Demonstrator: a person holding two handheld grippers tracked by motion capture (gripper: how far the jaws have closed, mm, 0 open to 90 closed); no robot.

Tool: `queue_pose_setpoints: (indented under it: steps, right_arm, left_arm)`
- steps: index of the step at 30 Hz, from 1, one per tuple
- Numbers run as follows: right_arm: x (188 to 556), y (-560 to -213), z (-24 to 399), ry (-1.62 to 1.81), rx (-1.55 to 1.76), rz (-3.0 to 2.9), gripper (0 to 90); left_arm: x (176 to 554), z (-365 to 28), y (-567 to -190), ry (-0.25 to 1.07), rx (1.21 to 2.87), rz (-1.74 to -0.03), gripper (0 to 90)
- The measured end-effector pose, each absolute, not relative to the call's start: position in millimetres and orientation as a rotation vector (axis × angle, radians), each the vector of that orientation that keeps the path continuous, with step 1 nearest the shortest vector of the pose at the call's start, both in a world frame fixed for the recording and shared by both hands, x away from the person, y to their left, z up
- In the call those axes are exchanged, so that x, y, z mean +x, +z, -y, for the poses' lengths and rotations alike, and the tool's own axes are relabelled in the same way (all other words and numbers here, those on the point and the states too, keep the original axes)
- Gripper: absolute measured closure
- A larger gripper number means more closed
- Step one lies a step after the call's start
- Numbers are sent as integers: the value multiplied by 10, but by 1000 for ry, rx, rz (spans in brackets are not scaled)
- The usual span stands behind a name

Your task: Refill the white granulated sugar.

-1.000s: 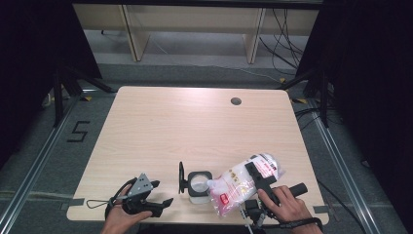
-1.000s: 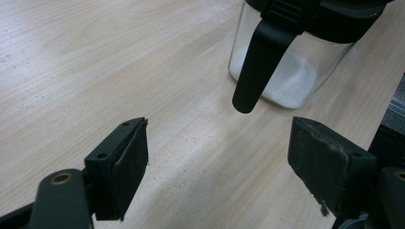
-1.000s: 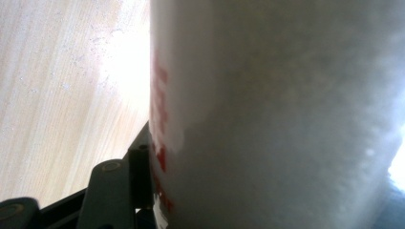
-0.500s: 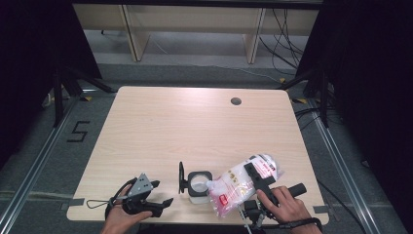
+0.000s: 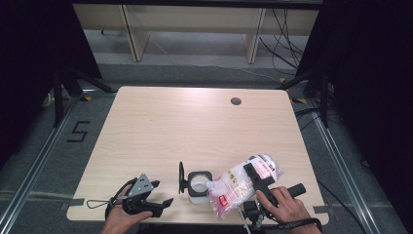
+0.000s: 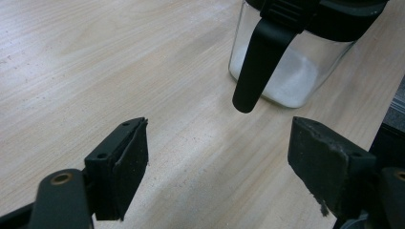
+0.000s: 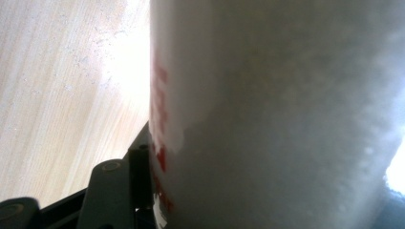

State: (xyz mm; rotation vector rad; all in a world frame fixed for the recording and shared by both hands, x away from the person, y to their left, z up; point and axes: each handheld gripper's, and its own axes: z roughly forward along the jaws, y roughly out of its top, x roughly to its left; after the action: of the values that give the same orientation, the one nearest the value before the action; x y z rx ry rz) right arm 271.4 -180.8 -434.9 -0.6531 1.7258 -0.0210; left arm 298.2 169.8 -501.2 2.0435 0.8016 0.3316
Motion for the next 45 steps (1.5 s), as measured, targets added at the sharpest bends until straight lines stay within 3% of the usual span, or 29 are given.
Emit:
queue_pose_setpoints:
  steps: [8,9,11,13,15,21,22,24,25,29,32,33,39,41,42,45]
  right_arm:
    - [2722,-4343,1809,-28,-670,-1721,415]
    - [2662,-4428,1876,12,-468,-1771,415]
    - [2720,-4344,1817,-27,-658,-1723,415]
    - [2663,-4427,1882,9,-467,-1766,416]
    - [2710,-4358,1835,-23,-620,-1729,416]
    - [2720,-4350,1820,-31,-655,-1727,416]
    - [2656,-4440,1883,5,-455,-1780,416]
    - [2655,-4439,1882,9,-458,-1776,416]
    - [2722,-4344,1810,-27,-673,-1717,416]
    - [2717,-4343,1812,-30,-670,-1716,416]
    - [2656,-4427,1878,2,-474,-1761,416]
    - [2711,-4350,1820,-32,-653,-1719,416]
    - [2712,-4347,1810,-36,-675,-1709,416]
    - [2651,-4428,1870,-2,-481,-1762,416]
    - [2706,-4354,1812,-31,-659,-1714,416]
    - [2713,-4343,1804,-37,-686,-1709,417]
  left_arm:
    - [2984,-1699,-5011,334,2044,-800,211]
    - [2984,-1699,-5011,334,2043,-801,211]
    - [2983,-1699,-5011,333,2044,-800,211]
    - [2984,-1698,-5011,332,2043,-801,211]
    - [2984,-1698,-5013,331,2043,-802,211]
    - [2982,-1698,-5012,332,2044,-800,211]
    - [2982,-1699,-5011,332,2044,-800,211]
    - [2971,-1691,-5015,325,2029,-820,211]
    - [2977,-1690,-5011,326,2030,-814,211]
    - [2983,-1697,-5012,331,2044,-802,211]
    - [2983,-1697,-5013,330,2044,-803,211]
    - [2983,-1697,-5013,331,2043,-803,211]
    - [2984,-1700,-5011,333,2044,-800,211]
    - [2983,-1699,-5011,334,2043,-801,211]
    - [2983,-1698,-5012,337,2041,-802,211]
    - [2984,-1700,-5012,334,2044,-801,211]
